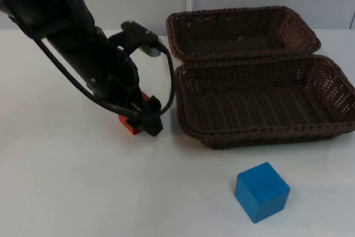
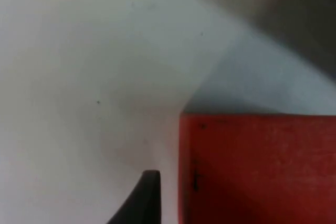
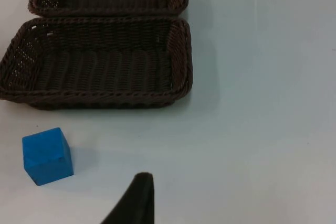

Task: Pick up one cube with the left hand and place it into the upper basket. Pick up one cube with the right hand and place it into the lower basket.

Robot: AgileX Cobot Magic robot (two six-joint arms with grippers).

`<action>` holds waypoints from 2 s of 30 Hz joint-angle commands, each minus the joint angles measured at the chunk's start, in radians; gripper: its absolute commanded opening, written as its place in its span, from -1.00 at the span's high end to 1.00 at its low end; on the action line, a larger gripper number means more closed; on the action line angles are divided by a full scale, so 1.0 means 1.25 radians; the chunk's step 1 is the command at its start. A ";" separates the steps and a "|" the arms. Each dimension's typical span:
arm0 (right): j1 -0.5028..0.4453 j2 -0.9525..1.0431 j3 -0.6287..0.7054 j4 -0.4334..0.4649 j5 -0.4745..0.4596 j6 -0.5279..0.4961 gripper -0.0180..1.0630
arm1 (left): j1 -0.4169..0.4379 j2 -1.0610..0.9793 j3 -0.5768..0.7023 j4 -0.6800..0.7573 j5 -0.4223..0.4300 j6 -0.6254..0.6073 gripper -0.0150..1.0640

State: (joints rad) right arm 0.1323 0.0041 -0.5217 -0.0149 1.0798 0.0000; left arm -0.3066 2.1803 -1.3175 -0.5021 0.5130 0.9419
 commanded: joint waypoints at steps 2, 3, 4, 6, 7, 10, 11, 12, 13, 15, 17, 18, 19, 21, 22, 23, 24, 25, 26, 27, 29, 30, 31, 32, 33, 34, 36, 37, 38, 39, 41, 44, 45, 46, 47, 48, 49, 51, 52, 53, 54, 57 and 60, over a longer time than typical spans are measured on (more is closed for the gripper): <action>-0.005 -0.003 0.005 0.000 0.000 0.000 -0.98 | -0.005 0.018 -0.003 -0.005 -0.009 0.005 -0.97; -0.005 -0.003 0.005 0.000 0.000 0.000 -0.98 | -0.005 0.021 -0.003 -0.010 -0.012 0.005 -0.97; -0.005 -0.003 0.005 0.000 0.000 0.000 -0.98 | -0.005 0.023 -0.003 -0.010 -0.016 0.005 -0.97; -0.005 -0.003 0.005 0.000 0.000 0.000 -0.98 | -0.005 0.023 -0.003 -0.011 -0.023 0.005 -0.97; -0.005 -0.003 0.005 0.000 0.000 0.000 -0.98 | -0.005 0.024 -0.003 -0.013 -0.026 0.005 -0.97; -0.005 -0.003 0.005 0.000 0.000 0.000 -0.98 | -0.005 0.026 -0.003 -0.013 -0.042 0.005 -0.91; -0.005 -0.003 0.005 0.000 0.000 0.000 -0.98 | -0.005 0.026 -0.003 -0.013 -0.042 0.005 -0.91; -0.005 -0.003 0.005 0.000 0.000 0.000 -0.98 | -0.005 0.026 -0.003 -0.015 -0.046 0.005 -0.81; -0.005 -0.003 0.005 0.000 0.000 0.000 -0.98 | -0.005 0.026 -0.003 -0.015 -0.053 0.005 -0.70; -0.005 -0.003 0.005 0.000 0.000 0.000 -0.98 | -0.005 0.026 -0.003 -0.013 -0.063 0.005 -0.31; -0.005 -0.003 0.005 0.000 0.000 0.000 -0.98 | -0.005 0.026 -0.003 -0.013 -0.064 0.005 -0.07; -0.005 -0.003 0.005 0.000 0.000 0.000 -0.98 | -0.005 0.024 -0.003 -0.009 -0.059 0.003 0.29; -0.005 -0.003 0.005 0.000 0.000 0.000 -0.98 | -0.005 0.021 -0.003 -0.009 -0.049 0.003 0.56; -0.005 -0.003 0.005 0.000 0.000 0.000 -0.98 | -0.005 0.013 -0.003 -0.005 -0.030 0.003 0.83; -0.005 -0.003 0.005 0.000 0.000 0.000 -0.98 | -0.005 0.002 -0.003 0.004 -0.014 0.003 0.97; -0.005 -0.003 0.005 0.000 0.000 0.000 -0.98 | -0.005 -0.007 -0.003 0.015 -0.002 -0.013 0.97; -0.005 -0.003 0.005 0.000 0.000 0.000 -0.98 | -0.005 -0.019 -0.003 0.032 0.004 -0.037 0.97; -0.005 -0.003 0.005 0.000 0.000 0.000 -0.98 | -0.005 -0.034 -0.003 0.053 0.007 -0.061 0.97; -0.005 -0.003 0.005 0.000 0.000 0.000 -0.98 | -0.005 -0.034 -0.003 0.053 0.007 -0.061 0.97; -0.005 -0.003 0.005 0.000 0.000 0.000 -0.98 | -0.005 -0.049 -0.003 0.086 0.010 -0.101 0.97; -0.005 -0.003 0.005 0.000 0.000 0.000 -0.98 | -0.005 -0.081 -0.003 0.157 0.017 -0.193 0.97; -0.005 -0.003 0.005 0.000 0.000 0.000 -0.98 | -0.005 -0.081 -0.003 0.157 0.017 -0.193 0.97; -0.005 -0.003 0.005 0.000 0.000 0.000 -0.98 | -0.005 -0.109 -0.003 0.188 0.031 -0.240 0.97; -0.005 -0.003 0.005 0.000 0.000 0.000 -0.98 | -0.005 -0.126 -0.003 0.198 0.044 -0.262 0.97; -0.005 -0.003 0.005 0.000 0.000 0.000 -0.98 | -0.005 -0.146 -0.003 0.206 0.053 -0.277 0.97; -0.005 -0.003 0.005 0.000 0.000 0.000 -0.98 | -0.005 -0.167 -0.003 0.206 0.067 -0.284 0.97; -0.005 -0.003 0.005 0.000 0.000 0.000 -0.98 | -0.005 -0.189 -0.003 0.200 0.076 -0.287 0.97; -0.005 -0.003 0.005 0.000 0.000 0.000 -0.98 | -0.005 -0.207 -0.002 0.194 0.080 -0.292 0.97; -0.005 -0.003 0.005 0.000 0.000 0.000 -0.98 | -0.005 -0.228 -0.002 0.181 0.084 -0.294 0.97; -0.005 -0.003 0.005 0.000 0.000 0.000 -0.98 | -0.005 -0.248 -0.002 0.164 0.084 -0.294 0.97; -0.005 -0.003 0.005 0.000 0.000 0.000 -0.98 | -0.005 -0.264 -0.002 0.153 0.084 -0.294 0.97; -0.005 -0.003 0.005 0.000 0.000 0.000 -0.98 | -0.005 -0.307 -0.002 0.129 0.070 -0.294 0.97; -0.005 -0.003 0.005 0.000 0.000 0.000 -0.98 | -0.005 -0.307 -0.002 0.129 0.070 -0.294 0.97; -0.005 -0.003 0.005 0.000 0.000 0.000 -0.98 | -0.005 -0.312 -0.002 0.118 0.069 -0.294 0.97; -0.005 -0.003 0.005 0.000 0.000 0.000 -0.98 | -0.005 -0.315 -0.002 0.110 0.069 -0.294 0.97; -0.005 -0.003 0.005 0.000 0.000 0.000 -0.98 | -0.005 -0.317 -0.002 0.108 0.070 -0.294 0.97; -0.005 -0.003 0.005 0.000 0.000 0.000 -0.98 | -0.005 -0.317 -0.002 0.108 0.070 -0.294 0.97; -0.005 -0.003 0.005 0.000 0.000 0.000 -0.98 | -0.005 -0.317 -0.002 0.108 0.080 -0.294 0.97; -0.005 -0.003 0.005 0.000 0.000 0.000 -0.98 | -0.005 -0.317 -0.002 0.102 0.081 -0.294 0.97; -0.005 -0.003 0.005 0.000 0.000 0.000 -0.98 | -0.005 -0.317 -0.002 0.102 0.081 -0.294 0.97; -0.005 -0.003 0.005 0.000 0.000 0.000 -0.98 | -0.005 -0.317 -0.002 0.096 0.081 -0.294 0.97; -0.005 -0.003 0.005 0.000 0.000 0.000 -0.98 | -0.005 -0.317 -0.002 0.096 0.081 -0.294 0.97; -0.005 -0.003 0.005 0.000 0.000 0.000 -0.98 | -0.005 -0.317 -0.002 0.077 0.081 -0.294 0.97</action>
State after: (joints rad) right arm 0.1323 0.0041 -0.5217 -0.0149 1.0798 0.0000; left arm -0.3086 1.7959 -1.3175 -0.3743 0.6143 0.5820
